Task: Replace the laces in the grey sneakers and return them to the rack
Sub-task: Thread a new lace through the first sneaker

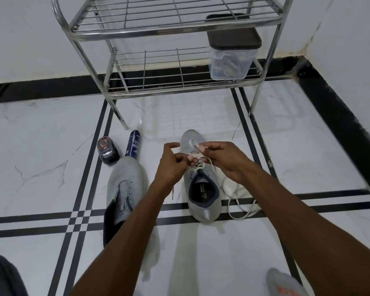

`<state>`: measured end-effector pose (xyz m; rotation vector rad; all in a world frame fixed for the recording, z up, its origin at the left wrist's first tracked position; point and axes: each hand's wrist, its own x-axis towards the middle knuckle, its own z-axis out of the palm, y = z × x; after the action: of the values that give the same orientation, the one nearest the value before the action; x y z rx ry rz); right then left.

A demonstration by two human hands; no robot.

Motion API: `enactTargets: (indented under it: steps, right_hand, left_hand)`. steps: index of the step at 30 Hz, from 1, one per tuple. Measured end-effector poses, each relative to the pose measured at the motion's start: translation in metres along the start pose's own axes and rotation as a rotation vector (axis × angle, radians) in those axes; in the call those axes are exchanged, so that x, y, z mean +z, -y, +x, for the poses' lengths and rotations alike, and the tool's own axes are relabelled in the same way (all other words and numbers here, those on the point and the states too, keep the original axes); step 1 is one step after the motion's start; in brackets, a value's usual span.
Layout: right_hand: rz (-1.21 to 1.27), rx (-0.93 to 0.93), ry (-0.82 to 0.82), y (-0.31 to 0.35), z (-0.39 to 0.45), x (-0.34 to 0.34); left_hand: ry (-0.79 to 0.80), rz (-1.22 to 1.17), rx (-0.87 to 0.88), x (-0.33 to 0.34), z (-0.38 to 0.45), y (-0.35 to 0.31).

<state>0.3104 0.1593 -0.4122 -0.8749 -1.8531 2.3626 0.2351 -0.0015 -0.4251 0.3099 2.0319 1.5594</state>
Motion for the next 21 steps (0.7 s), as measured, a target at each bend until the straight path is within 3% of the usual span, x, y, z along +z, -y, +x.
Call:
enactTargets:
  steps: [2, 4, 8, 11, 14, 18, 21]
  right_hand:
    - [-0.331, -0.069, 0.099, 0.007, -0.004, -0.006]
    - [-0.647, -0.123, 0.098, 0.016, -0.005, -0.008]
    - [-0.884, -0.249, -0.041, 0.014, 0.001, 0.001]
    - [-0.872, -0.389, -0.214, 0.003, 0.0, 0.008]
    - [-0.754, -0.441, -0.302, -0.005, -0.001, 0.012]
    - [-0.479, -0.315, -0.283, -0.004, -0.004, 0.006]
    - [-0.444, -0.249, -0.22, 0.0, -0.007, -0.007]
  left_hand:
    - [-0.031, -0.035, -0.048, -0.001, 0.004, 0.001]
    - [-0.034, -0.029, -0.055, -0.001, 0.005, 0.0]
    - [-0.003, -0.061, -0.018, 0.001, 0.005, 0.0]
    - [-0.026, -0.104, -0.027, -0.001, 0.006, 0.002]
    - [0.056, -0.167, 0.01, -0.002, 0.004, -0.001]
    - [0.153, -0.007, 0.126, 0.0, 0.003, 0.002]
    - [0.054, 0.115, 0.157, -0.001, 0.006, 0.004]
